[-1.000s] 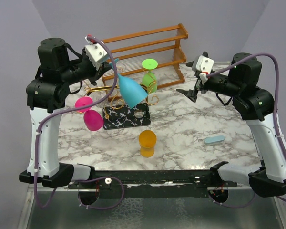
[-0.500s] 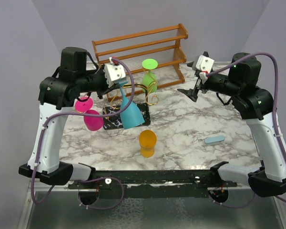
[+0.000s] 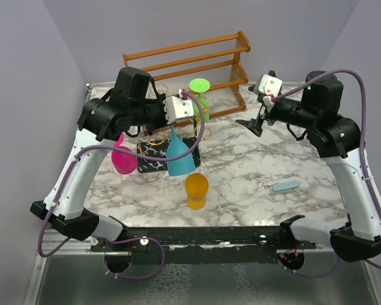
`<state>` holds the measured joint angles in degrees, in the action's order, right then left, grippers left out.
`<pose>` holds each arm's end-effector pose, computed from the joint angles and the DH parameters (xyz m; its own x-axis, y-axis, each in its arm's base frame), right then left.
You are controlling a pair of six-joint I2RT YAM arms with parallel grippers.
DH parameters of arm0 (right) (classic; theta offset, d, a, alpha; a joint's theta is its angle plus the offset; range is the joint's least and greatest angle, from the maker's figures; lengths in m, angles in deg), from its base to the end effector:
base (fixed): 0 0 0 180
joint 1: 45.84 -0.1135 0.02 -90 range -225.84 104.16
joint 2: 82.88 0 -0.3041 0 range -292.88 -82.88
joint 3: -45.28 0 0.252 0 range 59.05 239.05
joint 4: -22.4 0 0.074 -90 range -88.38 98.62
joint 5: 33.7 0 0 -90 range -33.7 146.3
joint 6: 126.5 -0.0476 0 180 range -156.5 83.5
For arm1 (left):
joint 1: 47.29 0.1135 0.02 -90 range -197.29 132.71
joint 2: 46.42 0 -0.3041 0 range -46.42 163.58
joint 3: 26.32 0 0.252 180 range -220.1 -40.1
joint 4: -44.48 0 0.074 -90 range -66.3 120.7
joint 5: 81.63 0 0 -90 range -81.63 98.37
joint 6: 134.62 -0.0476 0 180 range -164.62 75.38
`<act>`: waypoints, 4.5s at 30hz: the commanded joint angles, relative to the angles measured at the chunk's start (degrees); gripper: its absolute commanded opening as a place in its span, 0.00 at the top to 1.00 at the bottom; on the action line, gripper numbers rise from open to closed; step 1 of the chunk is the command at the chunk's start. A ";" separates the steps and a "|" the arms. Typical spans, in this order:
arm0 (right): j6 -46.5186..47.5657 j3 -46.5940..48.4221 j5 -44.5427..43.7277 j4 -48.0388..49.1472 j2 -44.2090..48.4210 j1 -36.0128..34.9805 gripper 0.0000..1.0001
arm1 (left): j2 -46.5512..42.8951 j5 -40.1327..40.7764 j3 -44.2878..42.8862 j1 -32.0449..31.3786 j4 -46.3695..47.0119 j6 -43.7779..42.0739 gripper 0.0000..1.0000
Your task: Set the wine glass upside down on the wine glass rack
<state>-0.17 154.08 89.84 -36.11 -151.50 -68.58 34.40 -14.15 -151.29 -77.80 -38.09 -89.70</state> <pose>0.1831 0.1053 0.5235 0.2438 -0.4332 -0.8677 -0.8211 0.3839 -0.4224 0.2016 -0.1400 0.5159 0.1371 0.6784 -0.7218 0.8928 0.2310 0.3867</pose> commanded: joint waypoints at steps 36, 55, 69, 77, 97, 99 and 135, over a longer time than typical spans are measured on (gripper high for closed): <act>1.01 -1.86 1.63 0.46 0.33 0.87 0.01 | 2.88 21.96 0.39 -7.31 -1.63 -9.33 1.00; 1.37 -2.71 1.97 0.46 0.42 1.26 0.01 | 1.20 24.38 3.57 -7.29 -2.95 -10.21 1.00; 1.63 -3.17 2.12 0.44 0.31 1.30 0.00 | -0.22 24.90 4.03 -7.29 -4.51 -11.59 1.00; 1.70 -3.07 2.22 0.30 0.16 1.40 0.01 | -0.76 24.15 3.35 -7.29 -5.99 -12.04 1.00; 1.81 -2.83 2.67 0.00 -0.46 1.48 0.00 | -2.25 22.65 2.09 -7.29 -9.38 -13.45 1.00; 1.81 -2.83 2.67 -0.05 -0.48 1.52 0.01 | -2.36 22.21 1.83 -7.29 -9.73 -13.52 1.00; 2.06 -3.33 3.38 -0.14 -0.05 2.00 0.01 | -2.87 15.32 1.40 -7.27 -8.89 -13.84 1.00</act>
<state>1.32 151.34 91.83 -36.17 -151.89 -67.03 32.37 3.03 -149.65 -84.88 -48.21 -103.12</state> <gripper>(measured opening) 0.994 0.020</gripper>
